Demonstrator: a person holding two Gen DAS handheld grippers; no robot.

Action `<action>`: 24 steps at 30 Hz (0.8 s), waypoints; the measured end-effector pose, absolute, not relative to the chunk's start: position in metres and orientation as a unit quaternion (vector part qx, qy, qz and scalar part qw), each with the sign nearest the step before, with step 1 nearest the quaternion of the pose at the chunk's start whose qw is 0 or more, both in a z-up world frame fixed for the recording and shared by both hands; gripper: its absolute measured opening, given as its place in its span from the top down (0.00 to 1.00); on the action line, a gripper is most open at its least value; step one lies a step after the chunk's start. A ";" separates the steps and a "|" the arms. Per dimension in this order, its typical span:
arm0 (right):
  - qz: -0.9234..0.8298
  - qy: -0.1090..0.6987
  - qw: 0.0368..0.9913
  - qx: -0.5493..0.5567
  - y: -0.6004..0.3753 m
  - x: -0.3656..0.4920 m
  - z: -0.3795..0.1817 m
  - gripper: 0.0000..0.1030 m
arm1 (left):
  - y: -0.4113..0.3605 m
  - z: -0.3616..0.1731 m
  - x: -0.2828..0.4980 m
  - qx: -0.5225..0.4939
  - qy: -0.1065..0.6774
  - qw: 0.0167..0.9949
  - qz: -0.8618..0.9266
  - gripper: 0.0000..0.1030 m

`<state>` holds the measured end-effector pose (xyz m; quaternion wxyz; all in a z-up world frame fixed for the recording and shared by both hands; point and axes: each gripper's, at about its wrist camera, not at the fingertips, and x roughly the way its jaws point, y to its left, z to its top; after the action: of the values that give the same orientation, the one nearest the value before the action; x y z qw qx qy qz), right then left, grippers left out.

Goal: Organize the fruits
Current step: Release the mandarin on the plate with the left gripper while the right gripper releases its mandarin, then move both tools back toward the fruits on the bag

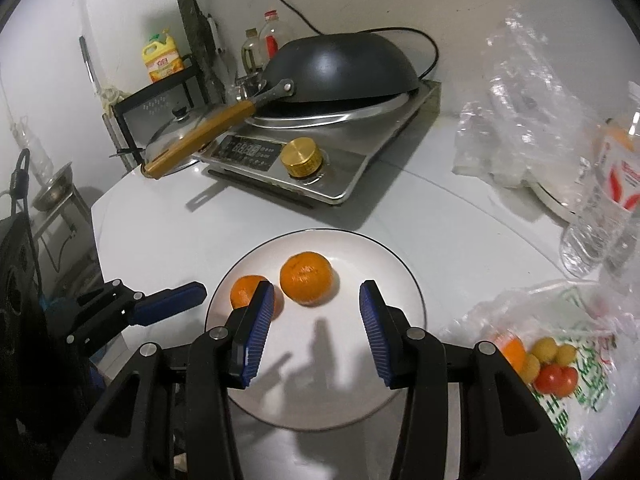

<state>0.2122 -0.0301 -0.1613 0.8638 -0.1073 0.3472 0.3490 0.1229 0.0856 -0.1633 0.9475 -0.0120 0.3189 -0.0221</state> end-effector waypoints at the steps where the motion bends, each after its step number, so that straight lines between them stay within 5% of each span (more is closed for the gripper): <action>1: 0.347 0.346 0.865 -0.106 -0.033 0.211 -0.160 0.54 | 0.084 -0.162 0.122 -0.011 0.318 0.948 -0.023 0.53; 24: 0.301 0.309 0.898 -0.085 -0.135 0.170 -0.142 0.54 | 0.022 -0.135 0.101 -0.008 0.305 0.952 -0.037 0.53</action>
<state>0.1701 -0.1354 -0.1419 0.8984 -0.0846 0.3087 0.3007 0.1007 0.0220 -0.1352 0.9517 -0.0079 0.3045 -0.0374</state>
